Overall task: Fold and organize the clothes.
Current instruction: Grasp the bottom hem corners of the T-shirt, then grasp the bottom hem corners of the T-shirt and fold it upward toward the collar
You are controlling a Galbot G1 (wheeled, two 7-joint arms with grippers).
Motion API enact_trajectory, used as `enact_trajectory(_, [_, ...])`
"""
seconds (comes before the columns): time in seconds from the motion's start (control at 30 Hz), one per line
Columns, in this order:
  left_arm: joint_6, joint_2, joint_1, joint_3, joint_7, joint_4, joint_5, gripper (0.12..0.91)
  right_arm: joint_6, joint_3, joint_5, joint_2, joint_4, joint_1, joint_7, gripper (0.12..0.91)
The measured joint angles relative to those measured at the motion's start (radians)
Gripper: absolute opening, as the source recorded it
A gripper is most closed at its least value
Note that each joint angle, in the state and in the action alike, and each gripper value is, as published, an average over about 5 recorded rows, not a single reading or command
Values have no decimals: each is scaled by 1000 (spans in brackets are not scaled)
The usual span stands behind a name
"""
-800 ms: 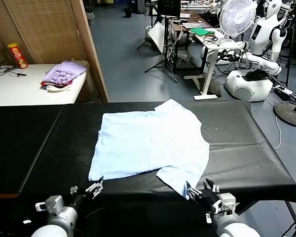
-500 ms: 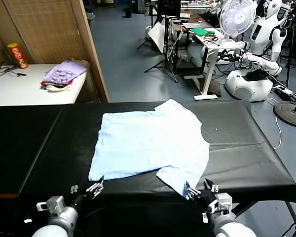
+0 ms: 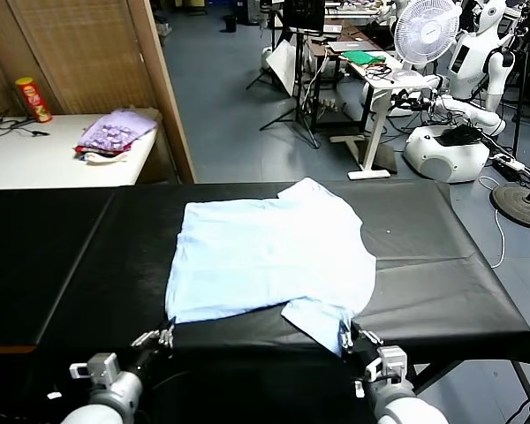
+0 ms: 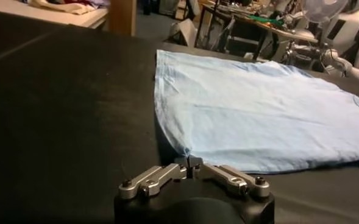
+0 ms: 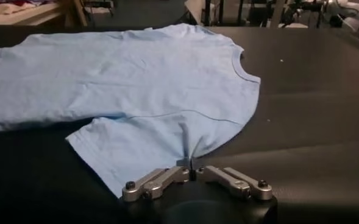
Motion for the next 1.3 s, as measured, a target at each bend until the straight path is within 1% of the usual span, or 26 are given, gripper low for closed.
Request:
enact_trajectory(0.13, [-8,25,53,-25,-3,-44,-1,131,26,21,1,-14,12,8,-13,122])
enact_trajectory(0.23, [-30,36,75,-38,-4,-75,-4,131,61,26,9,-27,-7,44,-28,122])
enact_trajectory(0.33, [-49,31,62,-34,-5,-85,-4,131,97,19,21,-41,-44,98,-43,122])
enact_trajectory(0.47, [-61,13,-4,-14,-2,-73,11,131,122,1,24,-57,-109,181,-58,122])
enact_trajectory(0.6, [-68,0,-88,10,-4,-38,41,131,147,-20,23,-72,-176,257,-76,122])
enact_trajectory(0.77, [-76,1,-179,33,-3,21,77,131,177,-46,23,-98,-261,349,-109,122])
enact_trajectory(1.07, [-86,1,-286,61,-2,140,113,131,255,-106,-5,-154,-431,485,-168,122])
enact_trajectory(1.3, [-91,1,-349,86,-6,222,146,131,313,-145,-7,-160,-537,552,-210,126])
